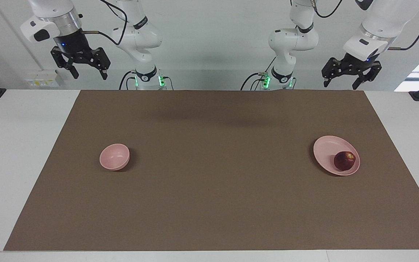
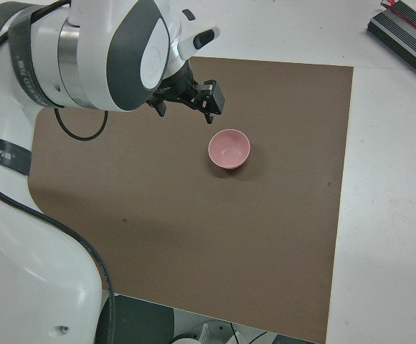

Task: Move apple from plate to bowl

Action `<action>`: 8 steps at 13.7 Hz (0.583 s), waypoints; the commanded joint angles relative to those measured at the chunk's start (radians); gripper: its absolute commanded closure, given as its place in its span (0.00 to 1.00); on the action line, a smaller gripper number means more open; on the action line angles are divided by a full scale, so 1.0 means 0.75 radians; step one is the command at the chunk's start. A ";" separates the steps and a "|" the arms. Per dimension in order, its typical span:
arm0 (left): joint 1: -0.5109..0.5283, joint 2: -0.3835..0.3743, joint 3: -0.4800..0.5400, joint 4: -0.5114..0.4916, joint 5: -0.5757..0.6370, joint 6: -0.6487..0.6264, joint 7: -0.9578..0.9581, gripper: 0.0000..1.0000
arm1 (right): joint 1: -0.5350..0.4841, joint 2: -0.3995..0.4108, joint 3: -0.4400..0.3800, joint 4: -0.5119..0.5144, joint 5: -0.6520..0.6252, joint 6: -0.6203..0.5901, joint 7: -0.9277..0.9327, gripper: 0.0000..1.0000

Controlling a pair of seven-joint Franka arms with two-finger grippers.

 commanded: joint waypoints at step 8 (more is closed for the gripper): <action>0.046 -0.022 0.002 -0.083 -0.004 0.073 0.009 0.00 | -0.004 -0.020 0.008 -0.024 0.009 0.011 -0.019 0.00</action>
